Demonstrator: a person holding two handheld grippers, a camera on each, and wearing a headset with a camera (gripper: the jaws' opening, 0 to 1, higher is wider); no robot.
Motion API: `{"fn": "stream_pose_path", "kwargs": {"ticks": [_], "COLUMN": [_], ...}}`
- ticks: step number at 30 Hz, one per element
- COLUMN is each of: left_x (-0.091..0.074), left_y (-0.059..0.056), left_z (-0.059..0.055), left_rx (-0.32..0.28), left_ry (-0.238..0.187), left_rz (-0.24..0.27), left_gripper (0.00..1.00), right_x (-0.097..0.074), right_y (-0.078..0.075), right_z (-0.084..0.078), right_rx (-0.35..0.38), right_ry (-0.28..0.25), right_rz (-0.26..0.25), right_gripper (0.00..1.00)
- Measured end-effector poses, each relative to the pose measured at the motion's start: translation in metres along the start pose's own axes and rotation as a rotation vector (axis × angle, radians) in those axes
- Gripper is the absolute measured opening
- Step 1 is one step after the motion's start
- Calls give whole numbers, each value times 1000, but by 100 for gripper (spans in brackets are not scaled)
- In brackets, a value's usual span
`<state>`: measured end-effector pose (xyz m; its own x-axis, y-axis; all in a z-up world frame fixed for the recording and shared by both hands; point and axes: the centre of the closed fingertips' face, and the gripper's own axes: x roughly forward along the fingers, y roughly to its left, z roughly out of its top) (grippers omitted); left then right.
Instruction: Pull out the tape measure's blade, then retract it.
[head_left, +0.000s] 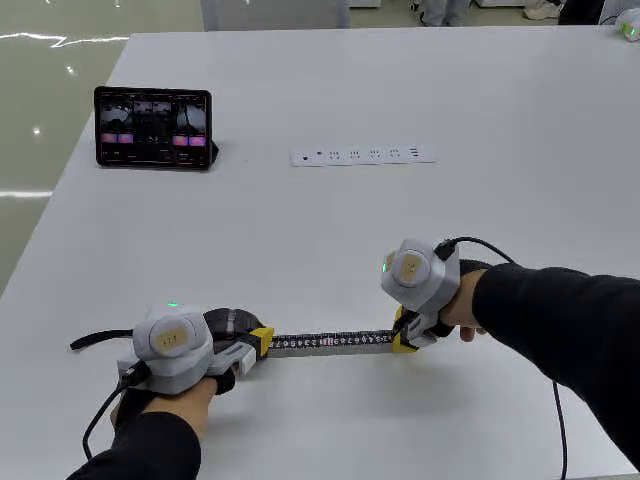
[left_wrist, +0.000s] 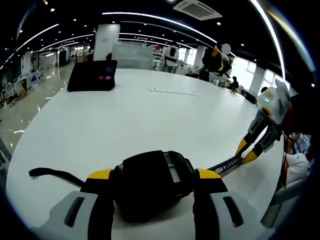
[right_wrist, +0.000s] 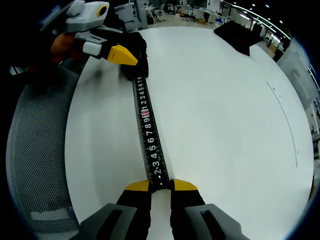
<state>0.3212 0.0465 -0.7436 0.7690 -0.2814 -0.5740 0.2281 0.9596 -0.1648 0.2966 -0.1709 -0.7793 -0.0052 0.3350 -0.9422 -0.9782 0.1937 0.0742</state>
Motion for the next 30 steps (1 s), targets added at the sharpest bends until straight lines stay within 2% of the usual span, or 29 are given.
{"fn": "stream_pose_path", "kwargs": {"ticks": [7, 17, 30], "left_x": [0, 1, 1], "left_y": [0, -1, -1], "left_z": [-1, -1, -1], "left_rx": [2, 3, -1], "left_ry": [4, 10, 12], "left_rz": [-3, -4, -6], "left_gripper": [60, 60, 60], "right_x": [2, 4, 7], "right_y": [0, 1, 3], "right_z": [3, 8, 13], "right_rx": [-24, 6, -4], "right_ry": [5, -2, 3], "right_rz": [-5, -7, -6], "right_gripper": [10, 10, 11]}}
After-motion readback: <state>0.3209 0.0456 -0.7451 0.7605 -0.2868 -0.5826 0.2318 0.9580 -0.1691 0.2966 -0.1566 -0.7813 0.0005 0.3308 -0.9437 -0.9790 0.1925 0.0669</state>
